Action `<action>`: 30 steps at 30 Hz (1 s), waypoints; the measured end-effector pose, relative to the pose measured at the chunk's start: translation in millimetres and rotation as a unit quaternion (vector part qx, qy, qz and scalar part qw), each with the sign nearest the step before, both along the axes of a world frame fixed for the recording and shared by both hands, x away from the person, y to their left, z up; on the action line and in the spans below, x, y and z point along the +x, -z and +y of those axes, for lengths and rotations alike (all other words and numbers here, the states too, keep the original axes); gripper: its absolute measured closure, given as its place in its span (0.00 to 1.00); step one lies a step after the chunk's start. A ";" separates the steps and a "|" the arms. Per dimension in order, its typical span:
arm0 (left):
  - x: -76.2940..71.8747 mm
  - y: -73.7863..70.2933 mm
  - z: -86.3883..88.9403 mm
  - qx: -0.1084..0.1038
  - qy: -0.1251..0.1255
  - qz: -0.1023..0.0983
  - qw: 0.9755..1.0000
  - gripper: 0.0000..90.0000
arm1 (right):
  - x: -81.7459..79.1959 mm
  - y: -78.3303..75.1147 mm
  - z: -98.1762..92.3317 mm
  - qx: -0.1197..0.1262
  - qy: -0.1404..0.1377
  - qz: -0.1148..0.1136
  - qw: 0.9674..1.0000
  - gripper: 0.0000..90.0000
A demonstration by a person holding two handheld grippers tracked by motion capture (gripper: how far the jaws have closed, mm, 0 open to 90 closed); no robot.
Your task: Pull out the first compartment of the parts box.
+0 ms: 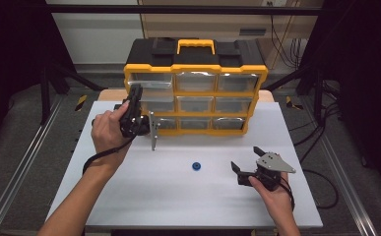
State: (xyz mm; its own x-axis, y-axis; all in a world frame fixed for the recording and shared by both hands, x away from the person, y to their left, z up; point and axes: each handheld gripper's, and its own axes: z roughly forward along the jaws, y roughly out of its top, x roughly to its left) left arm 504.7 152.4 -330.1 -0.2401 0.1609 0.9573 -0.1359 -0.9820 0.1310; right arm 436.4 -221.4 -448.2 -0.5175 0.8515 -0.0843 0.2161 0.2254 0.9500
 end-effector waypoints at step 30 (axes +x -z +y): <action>-7.0 -2.0 -0.6 -0.006 0.001 0.002 1.000 0.90 | -0.7 -0.3 0.2 0.000 0.000 0.000 1.000 0.07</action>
State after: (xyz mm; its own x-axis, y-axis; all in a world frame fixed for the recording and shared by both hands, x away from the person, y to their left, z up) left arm 497.7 151.8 -328.1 -0.2359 0.1735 0.9562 -0.1364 -0.9801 0.1442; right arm 435.7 -221.1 -447.9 -0.5183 0.8510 -0.0848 0.2163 0.2264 0.9497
